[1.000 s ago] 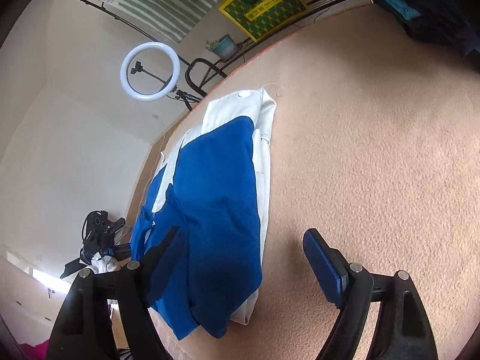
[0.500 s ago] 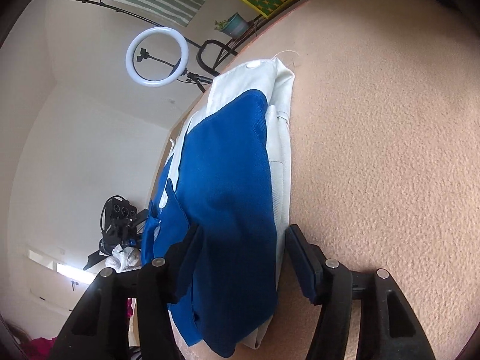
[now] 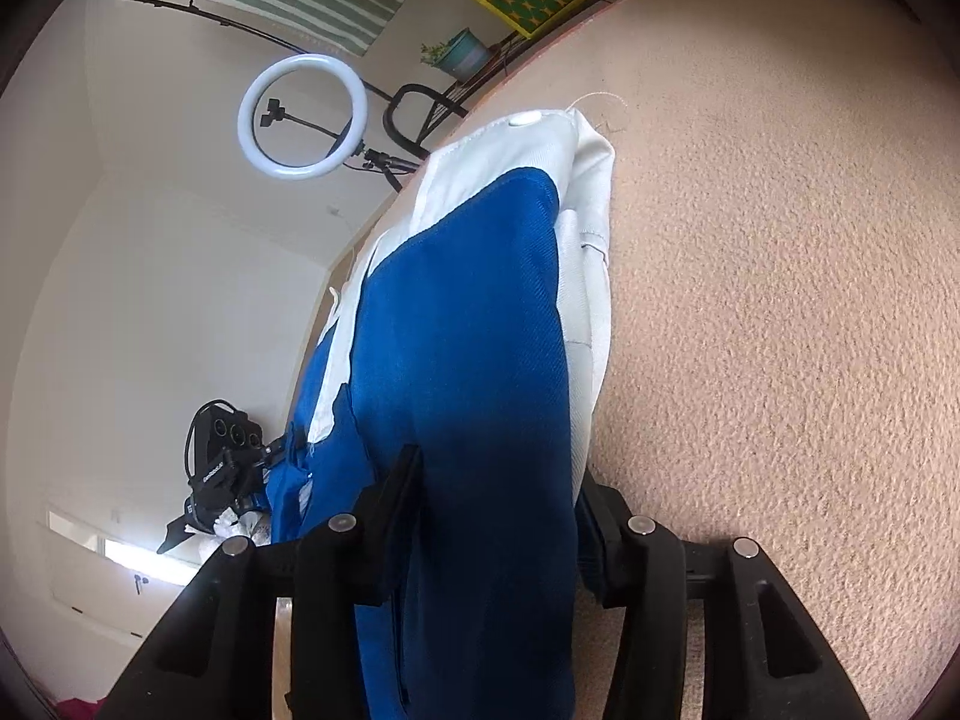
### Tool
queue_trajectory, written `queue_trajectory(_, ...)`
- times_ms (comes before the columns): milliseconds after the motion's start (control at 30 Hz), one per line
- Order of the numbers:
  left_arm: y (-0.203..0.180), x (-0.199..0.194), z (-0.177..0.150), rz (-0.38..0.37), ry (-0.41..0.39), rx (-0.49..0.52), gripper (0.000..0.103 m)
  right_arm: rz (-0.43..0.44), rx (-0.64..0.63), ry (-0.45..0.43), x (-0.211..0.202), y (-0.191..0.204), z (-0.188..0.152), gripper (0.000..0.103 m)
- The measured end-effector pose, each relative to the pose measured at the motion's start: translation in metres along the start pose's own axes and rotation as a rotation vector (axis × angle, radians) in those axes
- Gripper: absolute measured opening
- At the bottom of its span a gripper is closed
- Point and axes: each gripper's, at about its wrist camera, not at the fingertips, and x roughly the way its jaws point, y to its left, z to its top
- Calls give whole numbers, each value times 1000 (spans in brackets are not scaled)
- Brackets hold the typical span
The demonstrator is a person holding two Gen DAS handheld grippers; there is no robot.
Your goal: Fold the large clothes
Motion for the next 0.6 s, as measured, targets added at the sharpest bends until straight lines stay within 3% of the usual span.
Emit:
queue_trajectory(200, -19, -9, -4, 50, -33, 74, 37, -162, -130, 19, -3, 30, 0, 34)
queue_trajectory(333, -23, -8, -5, 86, -29, 104, 42, -244, -225, 15, -3, 48, -1, 31)
queue_trajectory(367, -20, -7, -4, 104, -21, 91, 52, -246, -229, 15, -3, 47, -1, 31)
queue_trajectory(400, -19, -6, -2, 120, -14, 81, 64, -243, -219, 18, -4, 44, -1, 35)
queue_trajectory(433, -16, -7, 0, 124, -8, 72, 68, -234, -208, 25, -4, 41, 0, 38)
queue_trajectory(533, -5, -9, 3, 86, 17, 42, 72, -213, -174, 64, -6, 26, 1, 68)
queue_trajectory(600, 5, -10, 3, 28, 18, 5, 71, -143, -159, 63, -11, 16, 0, 70)
